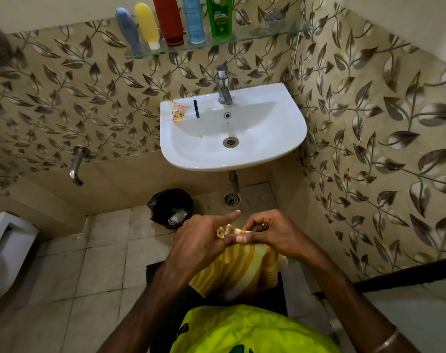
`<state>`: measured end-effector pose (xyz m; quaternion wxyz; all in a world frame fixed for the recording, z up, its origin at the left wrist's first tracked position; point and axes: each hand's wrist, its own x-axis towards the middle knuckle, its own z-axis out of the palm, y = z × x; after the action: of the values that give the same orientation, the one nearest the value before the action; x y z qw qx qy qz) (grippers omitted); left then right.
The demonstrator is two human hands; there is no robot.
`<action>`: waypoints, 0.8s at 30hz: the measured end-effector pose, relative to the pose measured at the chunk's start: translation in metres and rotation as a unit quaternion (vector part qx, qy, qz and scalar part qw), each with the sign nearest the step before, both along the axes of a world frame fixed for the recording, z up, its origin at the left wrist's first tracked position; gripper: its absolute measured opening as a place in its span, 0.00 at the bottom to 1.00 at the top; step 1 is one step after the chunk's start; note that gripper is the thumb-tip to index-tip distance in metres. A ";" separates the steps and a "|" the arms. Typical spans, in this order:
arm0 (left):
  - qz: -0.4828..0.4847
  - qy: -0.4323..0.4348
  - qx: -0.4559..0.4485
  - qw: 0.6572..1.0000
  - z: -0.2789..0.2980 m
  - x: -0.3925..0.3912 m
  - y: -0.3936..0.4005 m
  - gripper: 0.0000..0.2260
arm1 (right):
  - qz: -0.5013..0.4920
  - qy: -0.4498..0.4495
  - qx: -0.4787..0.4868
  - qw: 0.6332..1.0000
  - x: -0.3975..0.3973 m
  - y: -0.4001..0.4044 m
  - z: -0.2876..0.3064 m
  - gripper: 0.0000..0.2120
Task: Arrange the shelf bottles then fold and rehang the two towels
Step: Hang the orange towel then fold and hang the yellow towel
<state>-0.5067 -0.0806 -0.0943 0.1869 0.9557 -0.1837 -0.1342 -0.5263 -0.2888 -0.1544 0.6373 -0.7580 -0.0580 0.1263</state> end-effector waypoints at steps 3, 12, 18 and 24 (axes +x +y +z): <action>-0.019 0.050 0.001 0.999 0.003 0.004 -0.004 0.17 | 0.004 -0.005 0.007 1.000 -0.002 0.001 0.001 0.09; -0.015 0.007 -0.012 1.000 0.008 0.001 -0.003 0.12 | 0.075 0.094 -0.029 0.992 -0.001 -0.017 -0.008 0.13; -0.022 0.007 -0.005 1.000 0.019 0.002 0.002 0.11 | 0.086 0.117 -0.038 0.989 0.004 -0.029 -0.011 0.16; -0.004 0.012 0.021 1.000 0.024 0.004 0.010 0.10 | 0.016 0.079 -0.026 0.996 0.007 -0.020 0.000 0.13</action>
<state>-0.5025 -0.0709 -0.0705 0.1685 0.9570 -0.1823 -0.1499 -0.5196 -0.3087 -0.1547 0.6183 -0.7606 -0.0165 0.1972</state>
